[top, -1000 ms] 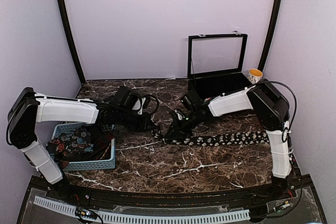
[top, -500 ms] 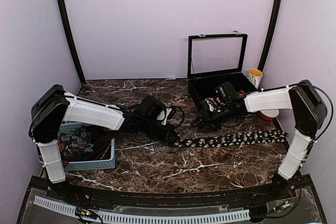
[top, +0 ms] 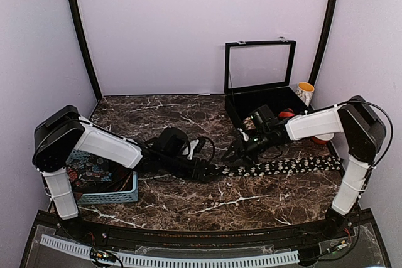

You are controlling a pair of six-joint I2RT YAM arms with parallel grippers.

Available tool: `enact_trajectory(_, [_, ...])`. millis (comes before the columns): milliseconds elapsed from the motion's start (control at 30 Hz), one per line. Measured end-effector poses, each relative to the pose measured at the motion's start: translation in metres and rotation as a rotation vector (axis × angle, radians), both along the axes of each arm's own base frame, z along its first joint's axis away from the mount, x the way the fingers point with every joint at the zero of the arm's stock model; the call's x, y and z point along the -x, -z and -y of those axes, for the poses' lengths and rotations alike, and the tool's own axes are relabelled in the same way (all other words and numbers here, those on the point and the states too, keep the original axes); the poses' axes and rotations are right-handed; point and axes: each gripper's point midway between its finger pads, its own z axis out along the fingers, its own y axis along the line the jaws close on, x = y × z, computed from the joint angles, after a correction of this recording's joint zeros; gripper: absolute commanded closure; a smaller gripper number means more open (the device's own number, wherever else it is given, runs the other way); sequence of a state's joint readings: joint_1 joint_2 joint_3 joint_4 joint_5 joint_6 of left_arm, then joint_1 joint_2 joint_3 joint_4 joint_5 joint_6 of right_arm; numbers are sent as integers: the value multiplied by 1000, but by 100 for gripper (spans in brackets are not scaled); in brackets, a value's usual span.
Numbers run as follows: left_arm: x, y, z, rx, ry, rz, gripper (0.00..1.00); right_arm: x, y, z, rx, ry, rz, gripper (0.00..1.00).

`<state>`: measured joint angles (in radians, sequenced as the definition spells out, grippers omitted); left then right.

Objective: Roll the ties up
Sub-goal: Roll the tie at the center of the board.

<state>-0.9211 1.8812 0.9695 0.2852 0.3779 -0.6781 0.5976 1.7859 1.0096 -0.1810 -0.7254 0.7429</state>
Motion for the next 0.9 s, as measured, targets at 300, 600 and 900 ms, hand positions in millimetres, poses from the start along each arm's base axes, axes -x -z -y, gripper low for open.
enact_trajectory(300, [-21,-96,-25,102,-3,257,27,3,7,-25,2,-47,-12,66])
enact_trajectory(600, [-26,-68,-58,-55,145,461,28,-2,16,-46,15,-98,-1,80])
enact_trajectory(900, [-14,-25,-54,-91,391,637,27,6,43,-44,69,-160,-17,82])
